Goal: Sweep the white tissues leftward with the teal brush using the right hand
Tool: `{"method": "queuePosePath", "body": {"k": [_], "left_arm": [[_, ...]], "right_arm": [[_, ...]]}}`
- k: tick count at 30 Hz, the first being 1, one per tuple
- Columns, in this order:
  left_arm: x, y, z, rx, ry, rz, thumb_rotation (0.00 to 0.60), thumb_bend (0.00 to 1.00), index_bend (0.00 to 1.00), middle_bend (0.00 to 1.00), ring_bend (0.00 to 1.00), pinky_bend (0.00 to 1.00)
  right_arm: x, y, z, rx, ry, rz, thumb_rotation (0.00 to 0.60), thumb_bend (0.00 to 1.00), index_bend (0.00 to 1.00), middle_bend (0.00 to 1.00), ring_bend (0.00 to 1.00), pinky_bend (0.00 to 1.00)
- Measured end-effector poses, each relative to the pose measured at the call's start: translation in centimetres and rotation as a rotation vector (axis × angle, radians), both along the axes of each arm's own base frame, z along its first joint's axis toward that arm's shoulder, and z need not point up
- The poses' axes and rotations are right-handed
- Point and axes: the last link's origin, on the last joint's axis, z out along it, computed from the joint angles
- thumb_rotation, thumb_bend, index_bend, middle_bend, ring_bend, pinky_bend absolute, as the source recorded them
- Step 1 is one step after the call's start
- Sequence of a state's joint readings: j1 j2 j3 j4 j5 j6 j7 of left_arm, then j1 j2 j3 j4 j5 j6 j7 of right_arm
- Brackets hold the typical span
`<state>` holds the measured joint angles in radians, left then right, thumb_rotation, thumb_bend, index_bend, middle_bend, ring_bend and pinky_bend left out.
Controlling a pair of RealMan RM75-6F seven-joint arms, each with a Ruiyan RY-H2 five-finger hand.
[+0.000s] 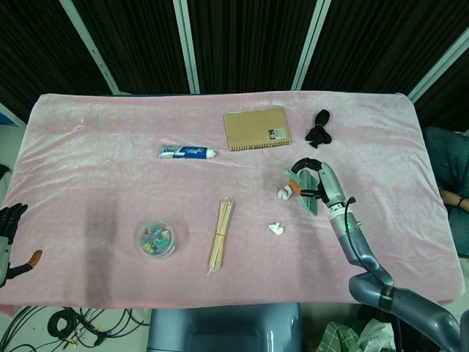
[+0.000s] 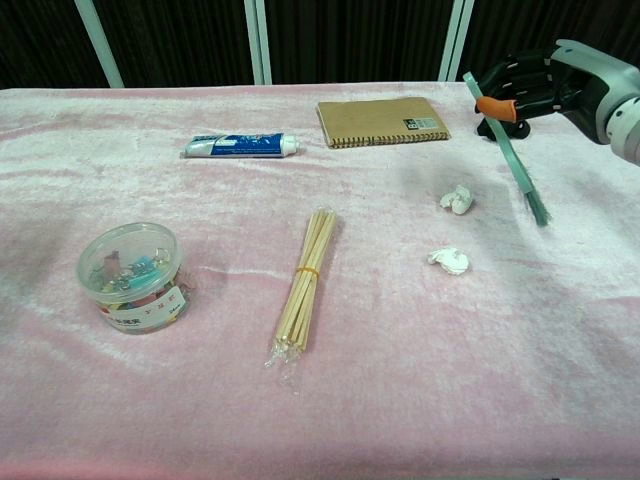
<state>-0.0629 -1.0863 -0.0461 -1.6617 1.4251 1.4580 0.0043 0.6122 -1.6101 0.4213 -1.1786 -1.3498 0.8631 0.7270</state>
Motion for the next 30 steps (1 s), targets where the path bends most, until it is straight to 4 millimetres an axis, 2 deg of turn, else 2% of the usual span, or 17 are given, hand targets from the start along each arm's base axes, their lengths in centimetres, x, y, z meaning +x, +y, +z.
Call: {"method": "queuePosePath", "body": {"k": [8, 18, 22, 30], "left_arm": [[0.0, 0.1, 0.0, -0.002, 0.000, 0.002, 0.600, 0.28, 0.06, 0.05, 0.00, 0.00], [0.0, 0.0, 0.0, -0.003, -0.002, 0.002, 0.600, 0.28, 0.06, 0.05, 0.00, 0.00], [0.0, 0.0, 0.0, -0.005, -0.004, 0.001, 0.600, 0.28, 0.06, 0.05, 0.00, 0.00], [-0.1, 0.1, 0.0, -0.009, -0.007, 0.001, 0.600, 0.28, 0.06, 0.05, 0.00, 0.00]], "right_arm": [[1.2, -1.3, -1.7, 0.004, -0.009, 0.028, 0.600, 0.43, 0.79, 0.63, 0.35, 0.16], [2.7, -0.1, -4.3, 0.056, 0.000, 0.053, 0.600, 0.43, 0.79, 0.64, 0.35, 0.16], [4.4, 0.4, -5.5, 0.069, -0.016, 0.087, 0.600, 0.43, 0.79, 0.64, 0.36, 0.16], [7.8, 1.4, -5.8, 0.084, -0.146, 0.126, 0.600, 0.43, 0.79, 0.64, 0.36, 0.16]]}}
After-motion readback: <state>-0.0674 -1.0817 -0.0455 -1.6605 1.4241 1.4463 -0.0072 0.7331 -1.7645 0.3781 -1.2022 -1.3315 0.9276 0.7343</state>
